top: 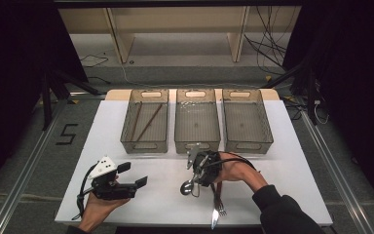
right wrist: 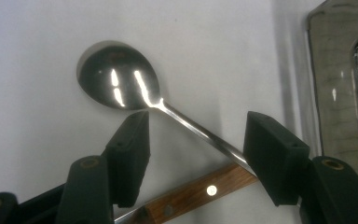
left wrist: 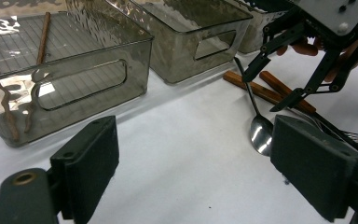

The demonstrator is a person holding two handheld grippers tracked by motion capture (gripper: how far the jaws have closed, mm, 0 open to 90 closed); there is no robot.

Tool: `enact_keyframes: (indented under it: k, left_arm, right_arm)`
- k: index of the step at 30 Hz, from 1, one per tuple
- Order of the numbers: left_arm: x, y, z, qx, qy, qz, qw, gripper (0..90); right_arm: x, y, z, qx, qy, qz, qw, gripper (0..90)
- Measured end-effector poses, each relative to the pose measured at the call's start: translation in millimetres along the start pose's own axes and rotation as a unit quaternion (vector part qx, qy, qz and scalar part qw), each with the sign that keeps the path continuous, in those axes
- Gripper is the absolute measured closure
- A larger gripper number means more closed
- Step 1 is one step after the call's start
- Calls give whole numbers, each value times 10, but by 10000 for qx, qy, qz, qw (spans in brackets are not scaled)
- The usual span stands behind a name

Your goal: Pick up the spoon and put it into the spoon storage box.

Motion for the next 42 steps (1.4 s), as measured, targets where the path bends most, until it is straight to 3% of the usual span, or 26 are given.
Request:
enact_keyframes:
  k: [8, 10, 12, 19, 29, 42]
  left_arm:
    - [-13, 5, 8, 11, -27, 24, 10000, 152]
    - [-13, 5, 9, 3, -32, 23, 10000, 152]
    - [-12, 5, 9, 2, -37, 25, 10000, 152]
    - [-6, 7, 13, 26, -60, 37, 10000, 153]
    - [-23, 5, 23, 42, -81, 91, 9999, 153]
    - [-32, 3, 32, 68, -89, 81, 9999, 153]
  right_arm:
    - [-25, 50, 45, 211, 10, -225, 9995, 465]
    - [-26, 61, 54, 272, 56, -139, 9995, 475]
    - [-36, 57, 82, 288, 55, -252, 9993, 482]
    - [-48, 63, 140, 373, 122, -285, 9988, 509]
    - [-54, 155, 147, 752, 264, -627, 9948, 598]
    - [11, 173, 143, 787, 201, -836, 9932, 744]
Point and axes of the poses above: each handheld gripper's, and its own axes: z roughly forward along the jaws, y roughly out of its top, x roughly to its left, the point moved 1 cm from there along z, roughly forward along the jaws, and after that the axes turned 1 degree about -x, right-handed, at the moved point
